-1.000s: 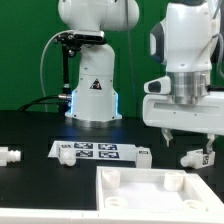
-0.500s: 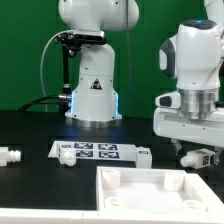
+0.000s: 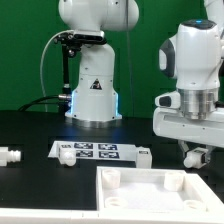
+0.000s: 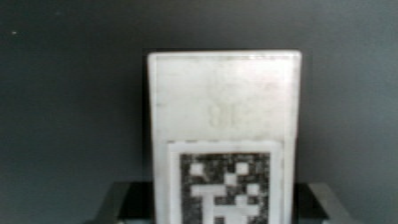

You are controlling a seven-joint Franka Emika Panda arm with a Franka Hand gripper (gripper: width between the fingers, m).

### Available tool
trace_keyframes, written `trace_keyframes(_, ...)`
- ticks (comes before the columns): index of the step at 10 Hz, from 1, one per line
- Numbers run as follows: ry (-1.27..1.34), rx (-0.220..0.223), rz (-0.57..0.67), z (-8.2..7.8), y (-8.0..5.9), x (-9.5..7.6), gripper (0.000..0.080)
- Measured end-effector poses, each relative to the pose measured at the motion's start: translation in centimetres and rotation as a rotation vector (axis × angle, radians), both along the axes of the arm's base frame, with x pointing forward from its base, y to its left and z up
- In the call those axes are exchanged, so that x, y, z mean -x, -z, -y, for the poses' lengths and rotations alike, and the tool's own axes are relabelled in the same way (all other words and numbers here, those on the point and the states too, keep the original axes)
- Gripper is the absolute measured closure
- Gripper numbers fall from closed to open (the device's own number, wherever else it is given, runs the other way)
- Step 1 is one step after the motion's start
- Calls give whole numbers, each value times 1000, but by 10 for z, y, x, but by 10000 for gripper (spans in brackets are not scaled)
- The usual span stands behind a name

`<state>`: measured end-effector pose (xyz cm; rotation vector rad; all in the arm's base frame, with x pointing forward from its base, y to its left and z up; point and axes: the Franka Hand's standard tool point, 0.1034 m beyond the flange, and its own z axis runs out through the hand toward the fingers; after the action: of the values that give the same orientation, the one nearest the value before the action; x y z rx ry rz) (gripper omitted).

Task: Assemble square table

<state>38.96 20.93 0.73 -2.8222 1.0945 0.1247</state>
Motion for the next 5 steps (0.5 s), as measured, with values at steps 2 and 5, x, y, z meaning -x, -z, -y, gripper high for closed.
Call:
trace_keyframes(2, 102, 8, -28, 24, -13, -10, 517)
trace_keyframes(5, 348, 18, -64, 28, -19, -8, 517)
